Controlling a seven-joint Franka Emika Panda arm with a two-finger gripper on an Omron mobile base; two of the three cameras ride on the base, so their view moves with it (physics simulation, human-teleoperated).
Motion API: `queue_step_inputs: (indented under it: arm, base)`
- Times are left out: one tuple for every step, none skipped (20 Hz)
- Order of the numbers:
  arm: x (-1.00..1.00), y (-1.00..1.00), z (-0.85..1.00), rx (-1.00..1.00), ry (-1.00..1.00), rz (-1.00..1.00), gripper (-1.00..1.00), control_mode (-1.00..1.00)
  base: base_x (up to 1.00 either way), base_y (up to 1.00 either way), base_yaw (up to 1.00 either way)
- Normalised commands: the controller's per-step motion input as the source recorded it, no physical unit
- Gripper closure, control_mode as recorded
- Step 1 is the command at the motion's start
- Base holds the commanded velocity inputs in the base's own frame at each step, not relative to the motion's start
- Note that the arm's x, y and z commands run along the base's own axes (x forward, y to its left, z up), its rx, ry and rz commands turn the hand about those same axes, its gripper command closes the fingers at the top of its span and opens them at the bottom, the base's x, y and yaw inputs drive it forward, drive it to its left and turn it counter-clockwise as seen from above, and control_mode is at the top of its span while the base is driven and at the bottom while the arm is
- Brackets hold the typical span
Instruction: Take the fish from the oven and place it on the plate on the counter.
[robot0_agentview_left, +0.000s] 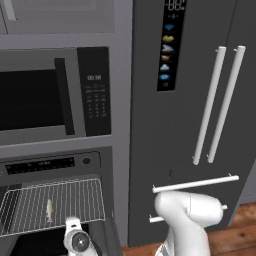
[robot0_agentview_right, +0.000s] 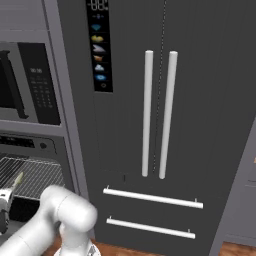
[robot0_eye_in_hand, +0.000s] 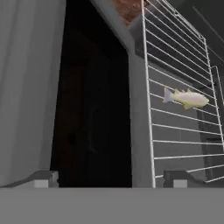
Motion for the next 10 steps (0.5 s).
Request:
queue_step_inputs:
  arm:
    - [-0.90, 0.00, 1.00, 0.49, 0.55, 0.00, -1.00, -1.00]
    - [-0.99, 0.02, 1.00, 0.47, 0.51, 0.00, -1.00, -1.00]
    - [-0.84, 0.07, 1.00, 0.43, 0.45, 0.00, -1.00, -1.00]
    - [-0.68, 0.09, 1.00, 0.36, 0.36, 0.01, -1.00, -1.00]
    - [-0.41, 0.06, 1.00, 0.33, 0.30, 0.01, -1.00, -1.00]
    - [0.00, 0.01, 1.00, 0.25, 0.19, 0.02, -1.00, -1.00]
    - [0.00, 0.00, 1.00, 0.19, 0.12, 0.03, -1.00, -1.00]
    - [0.10, 0.00, 1.00, 0.13, 0.06, 0.06, -1.00, -1.00]
    - [0.11, 0.00, 1.00, 0.10, 0.04, 0.07, -1.00, -1.00]
    - [0.25, 0.00, 1.00, 0.06, 0.01, 0.08, -1.00, -1.00]
  base:
    - [0.00, 0.00, 0.00]
    - [0.00, 0.00, 0.00]
    - [0.00, 0.00, 0.00]
    - [0.00, 0.00, 0.00]
    - [0.00, 0.00, 0.00]
    - [0.00, 0.00, 0.00]
    - [0.00, 0.00, 0.00]
    - [0.00, 0.00, 0.00]
    - [0.00, 0.00, 0.00]
    - [0.00, 0.00, 0.00]
